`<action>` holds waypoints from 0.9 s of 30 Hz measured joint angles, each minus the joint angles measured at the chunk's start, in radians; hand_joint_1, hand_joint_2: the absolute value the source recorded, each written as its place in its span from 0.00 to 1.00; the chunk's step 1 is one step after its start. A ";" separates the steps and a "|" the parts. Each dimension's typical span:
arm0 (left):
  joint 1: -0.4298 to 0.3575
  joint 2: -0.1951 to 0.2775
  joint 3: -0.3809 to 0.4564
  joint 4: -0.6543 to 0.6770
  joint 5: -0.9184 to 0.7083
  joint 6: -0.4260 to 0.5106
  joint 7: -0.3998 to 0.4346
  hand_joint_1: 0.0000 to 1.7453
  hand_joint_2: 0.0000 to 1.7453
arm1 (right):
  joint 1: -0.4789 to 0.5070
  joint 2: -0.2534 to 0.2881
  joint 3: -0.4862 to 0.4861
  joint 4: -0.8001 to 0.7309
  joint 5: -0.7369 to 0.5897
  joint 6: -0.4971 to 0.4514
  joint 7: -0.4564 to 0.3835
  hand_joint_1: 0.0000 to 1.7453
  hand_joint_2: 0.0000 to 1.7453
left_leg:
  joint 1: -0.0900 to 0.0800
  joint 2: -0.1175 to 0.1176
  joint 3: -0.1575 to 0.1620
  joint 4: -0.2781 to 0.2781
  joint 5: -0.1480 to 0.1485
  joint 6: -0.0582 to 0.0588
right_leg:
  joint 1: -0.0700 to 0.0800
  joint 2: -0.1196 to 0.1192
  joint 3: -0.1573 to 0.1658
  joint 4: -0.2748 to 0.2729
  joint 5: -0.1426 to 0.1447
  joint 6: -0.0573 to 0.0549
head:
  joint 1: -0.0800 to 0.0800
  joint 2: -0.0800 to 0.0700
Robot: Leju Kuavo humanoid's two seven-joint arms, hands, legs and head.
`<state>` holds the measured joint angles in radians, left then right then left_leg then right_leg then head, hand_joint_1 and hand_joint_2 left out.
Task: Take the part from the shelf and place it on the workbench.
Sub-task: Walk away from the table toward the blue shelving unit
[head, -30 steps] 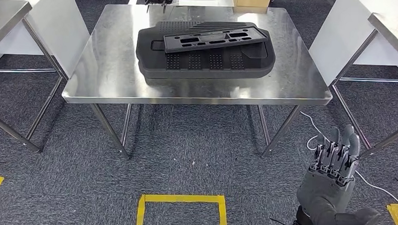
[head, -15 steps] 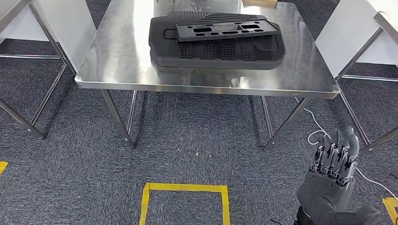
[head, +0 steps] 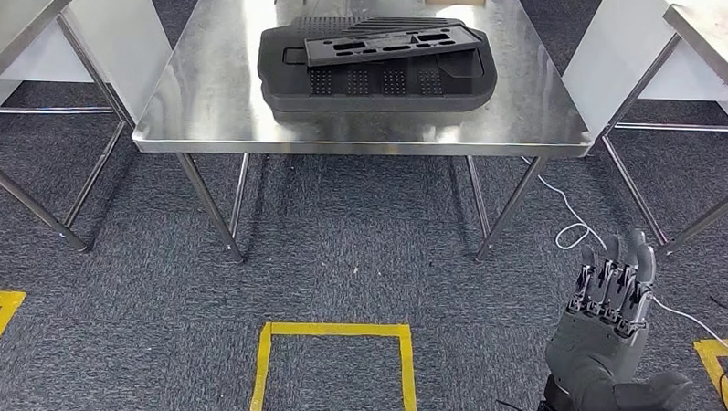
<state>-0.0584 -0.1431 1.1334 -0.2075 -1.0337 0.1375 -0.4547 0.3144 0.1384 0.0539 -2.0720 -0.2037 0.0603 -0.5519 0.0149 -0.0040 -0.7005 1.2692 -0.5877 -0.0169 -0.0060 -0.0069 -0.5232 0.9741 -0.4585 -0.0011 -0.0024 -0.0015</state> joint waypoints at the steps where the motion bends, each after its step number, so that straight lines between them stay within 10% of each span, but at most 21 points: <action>1: 0.000 0.000 0.001 0.000 0.000 -0.001 0.000 0.00 0.00 | 0.000 0.000 0.000 0.001 0.000 0.000 0.001 0.00 0.00 | 0.000 0.000 0.004 0.026 -0.003 -0.001 | 0.001 0.000 -0.009 0.003 0.005 0.001 | 0.000 0.000; 5: -0.002 0.000 0.002 0.000 0.000 -0.003 0.000 0.00 0.00 | 0.000 0.001 -0.002 0.002 0.001 0.000 0.002 0.00 0.00 | 0.003 -0.001 0.161 -0.165 0.058 -0.001 | 0.003 0.000 -0.048 0.033 0.016 0.012 | 0.000 0.000; 7: -0.004 0.000 0.002 0.000 0.001 -0.004 0.000 0.00 0.00 | -0.001 0.002 -0.002 0.002 0.003 0.000 0.003 0.00 0.00 | -0.001 -0.003 0.190 -0.223 0.053 0.007 | 0.006 0.000 -0.062 0.045 0.024 0.023 | 0.001 0.000; 10: -0.004 0.000 0.002 0.000 0.001 -0.005 0.000 0.00 0.00 | -0.001 0.002 -0.002 0.002 0.003 0.000 0.004 0.00 0.00 | -0.006 -0.001 0.167 -0.228 0.072 0.030 | 0.005 0.002 -0.079 0.056 0.028 0.044 | 0.001 0.000; 16: -0.006 0.001 0.002 0.000 0.000 -0.005 0.001 0.00 0.00 | -0.001 0.001 -0.002 0.006 0.008 -0.003 0.006 0.00 0.00 | -0.006 0.005 0.093 -0.231 0.134 0.057 | 0.001 0.005 -0.160 0.316 -0.131 0.038 | 0.007 0.000; 19: -0.007 0.000 0.002 0.000 -0.001 -0.005 0.003 0.00 0.00 | -0.001 0.001 -0.002 0.008 0.011 -0.005 0.008 0.00 0.00 | -0.006 0.005 0.054 -0.231 0.165 0.052 | 0.002 0.005 -0.058 0.209 -0.082 0.059 | 0.007 0.000; 22: -0.008 -0.001 0.002 0.000 -0.001 -0.002 0.004 0.00 0.00 | -0.002 0.001 -0.002 0.008 0.012 -0.008 0.008 0.00 0.00 | -0.007 0.004 0.037 -0.235 0.196 0.037 | 0.009 0.007 0.068 0.018 -0.078 0.047 | 0.005 0.000; 25: -0.007 -0.002 0.002 0.000 -0.001 -0.001 0.008 0.00 0.00 | 0.000 0.001 -0.003 0.008 0.012 -0.009 0.008 0.00 0.00 | -0.005 0.004 0.033 -0.242 0.217 0.018 | 0.010 0.009 0.061 -0.007 -0.066 0.027 | 0.007 0.000; 27: -0.005 -0.001 0.002 0.000 -0.001 0.000 0.010 0.00 0.00 | 0.000 0.001 -0.004 0.008 0.012 -0.010 0.009 0.00 0.00 | -0.003 0.002 0.019 -0.200 0.158 0.011 | 0.002 0.007 0.046 -0.010 -0.046 0.008 | 0.005 0.000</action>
<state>-0.0639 -0.1445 1.1355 -0.2071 -1.0351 0.1373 -0.4446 0.3149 0.1396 0.0495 -2.0642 -0.1920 0.0507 -0.5432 0.0115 -0.0018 -0.6811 1.0696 -0.4302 -0.0057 -0.0036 -0.0003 -0.4771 0.9642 -0.5048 0.0072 0.0027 -0.0015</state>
